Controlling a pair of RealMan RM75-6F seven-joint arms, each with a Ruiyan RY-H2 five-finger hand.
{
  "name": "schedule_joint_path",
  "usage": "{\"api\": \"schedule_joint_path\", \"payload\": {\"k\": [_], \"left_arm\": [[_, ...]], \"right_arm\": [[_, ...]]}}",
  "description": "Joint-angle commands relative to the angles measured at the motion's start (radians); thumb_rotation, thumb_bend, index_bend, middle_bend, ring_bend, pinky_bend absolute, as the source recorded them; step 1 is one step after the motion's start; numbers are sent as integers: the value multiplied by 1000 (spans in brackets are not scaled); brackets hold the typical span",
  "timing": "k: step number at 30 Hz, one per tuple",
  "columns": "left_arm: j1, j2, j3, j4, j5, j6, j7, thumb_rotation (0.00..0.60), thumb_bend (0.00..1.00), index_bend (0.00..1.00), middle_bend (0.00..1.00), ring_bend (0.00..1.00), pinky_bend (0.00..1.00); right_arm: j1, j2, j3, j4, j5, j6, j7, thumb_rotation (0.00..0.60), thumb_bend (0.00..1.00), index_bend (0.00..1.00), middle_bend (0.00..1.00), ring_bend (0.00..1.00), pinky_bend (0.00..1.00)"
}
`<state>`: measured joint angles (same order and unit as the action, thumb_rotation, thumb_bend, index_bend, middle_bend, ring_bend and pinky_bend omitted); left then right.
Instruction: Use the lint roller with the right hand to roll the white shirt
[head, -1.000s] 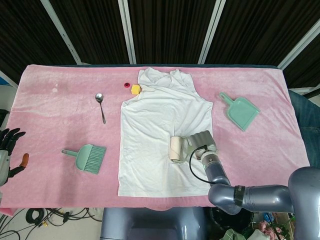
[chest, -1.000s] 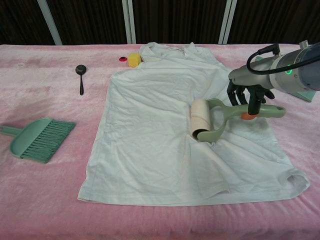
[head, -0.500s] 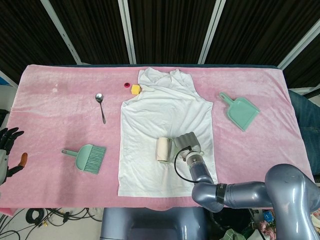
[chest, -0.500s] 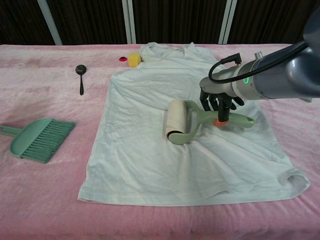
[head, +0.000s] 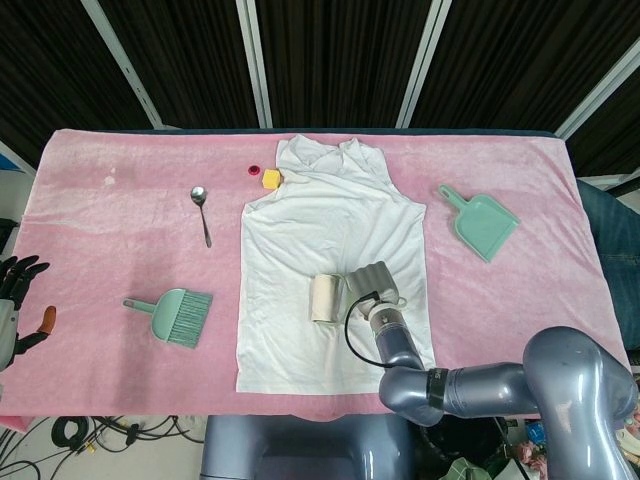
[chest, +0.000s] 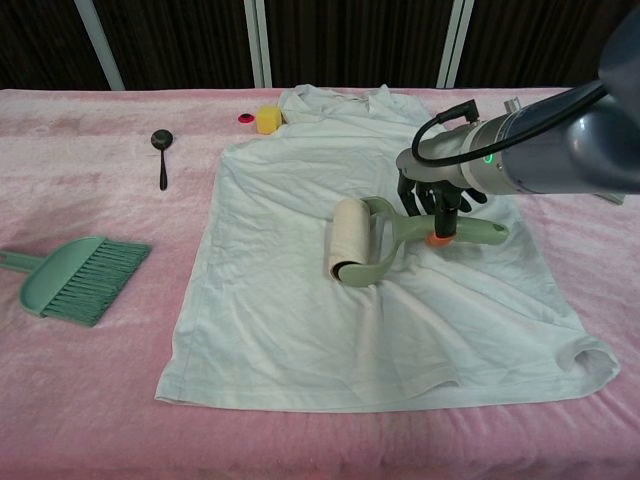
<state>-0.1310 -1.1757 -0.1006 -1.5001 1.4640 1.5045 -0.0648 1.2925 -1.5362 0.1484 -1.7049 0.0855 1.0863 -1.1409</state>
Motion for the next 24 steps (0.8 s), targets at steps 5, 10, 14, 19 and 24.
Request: {"api": "schedule_joint_path", "payload": {"k": [5,10,14,19,24], "left_arm": [[2,1,0,-2,0,4,4,600,424,182,132,57,80],[5,3,-1,-6,2,12,7,600,424,182,132,57,80],[8,6,-2,-10,3,19,10,600,424,182,132,58,80],[8,6,-2,-12,3,18,12,600,424,182,132,58,80],[8,5,-1,-13,5,17,15,600,424,182,132,58,80]], "right_arm": [[-12,53,-25,-49,20,26,-16,600,496,697,649,697,672],[-25,94,-51,-76,37,30,-31,600,499,697,649,697,672],[-35,131,-72,-86,60,27,-44,600,502,697,649,697,672],[-48,173,-91,-96,83,17,-53,600,503,696,649,697,672],[-64,211,-120,-104,104,1,-65,600,504,696,650,697,672]]}}
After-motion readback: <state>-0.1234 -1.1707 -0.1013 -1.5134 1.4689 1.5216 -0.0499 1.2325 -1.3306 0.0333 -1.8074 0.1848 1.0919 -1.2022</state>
